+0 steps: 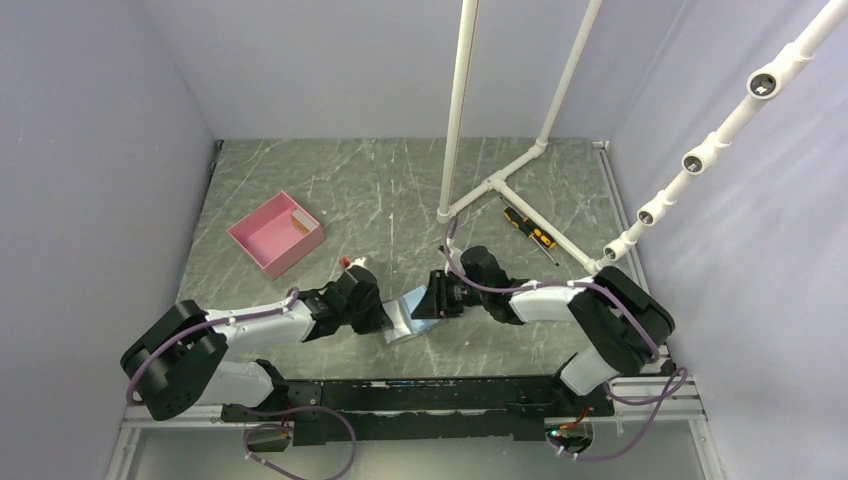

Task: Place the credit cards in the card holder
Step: Open the card holder at the center of the board.

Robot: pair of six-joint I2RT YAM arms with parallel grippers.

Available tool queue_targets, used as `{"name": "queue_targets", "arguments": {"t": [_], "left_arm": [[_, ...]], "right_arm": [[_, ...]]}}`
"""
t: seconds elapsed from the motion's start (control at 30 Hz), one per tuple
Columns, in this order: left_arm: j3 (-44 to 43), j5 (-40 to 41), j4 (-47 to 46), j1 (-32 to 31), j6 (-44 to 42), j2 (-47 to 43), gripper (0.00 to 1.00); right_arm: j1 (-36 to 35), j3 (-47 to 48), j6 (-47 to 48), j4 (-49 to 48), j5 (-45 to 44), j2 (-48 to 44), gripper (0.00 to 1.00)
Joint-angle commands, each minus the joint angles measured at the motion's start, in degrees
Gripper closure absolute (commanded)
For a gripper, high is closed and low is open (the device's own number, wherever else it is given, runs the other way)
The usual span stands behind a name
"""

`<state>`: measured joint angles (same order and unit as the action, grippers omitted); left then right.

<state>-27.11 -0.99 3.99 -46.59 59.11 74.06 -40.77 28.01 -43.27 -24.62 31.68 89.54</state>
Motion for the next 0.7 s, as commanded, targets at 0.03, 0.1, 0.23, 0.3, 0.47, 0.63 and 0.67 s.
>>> {"name": "queue_targets", "arguments": {"t": [0.03,0.1,0.23,0.3,0.47,0.63,0.67], "left_arm": [[0.1,1.6,5.7,0.0,-2.3,0.0,1.00],[0.4,1.5,5.2,0.0,-1.9,-0.4,1.00],[0.7,1.5,4.5,0.0,-1.5,-0.2,1.00],[0.7,1.5,4.7,0.0,-1.6,0.0,1.00],[0.7,1.5,5.4,0.1,-2.3,0.4,1.00],[-1.3,1.5,7.8,0.0,-4.1,1.2,1.00],[-1.8,1.5,7.9,0.0,-4.4,1.5,1.00]], "right_arm": [[-5.0,8.0,3.4,6.0,-3.4,-4.9,0.59],[-5.2,8.6,2.1,3.4,-2.1,-2.8,0.58],[-4.1,7.5,1.4,0.0,-1.9,1.2,0.58],[-2.0,4.6,0.7,-3.1,-1.6,2.8,0.58],[2.5,-0.9,1.0,-4.6,-0.6,6.8,0.59],[1.9,0.0,3.5,3.9,-3.8,-1.6,0.58],[1.4,0.8,3.9,5.6,-4.1,-3.1,0.58]]}}
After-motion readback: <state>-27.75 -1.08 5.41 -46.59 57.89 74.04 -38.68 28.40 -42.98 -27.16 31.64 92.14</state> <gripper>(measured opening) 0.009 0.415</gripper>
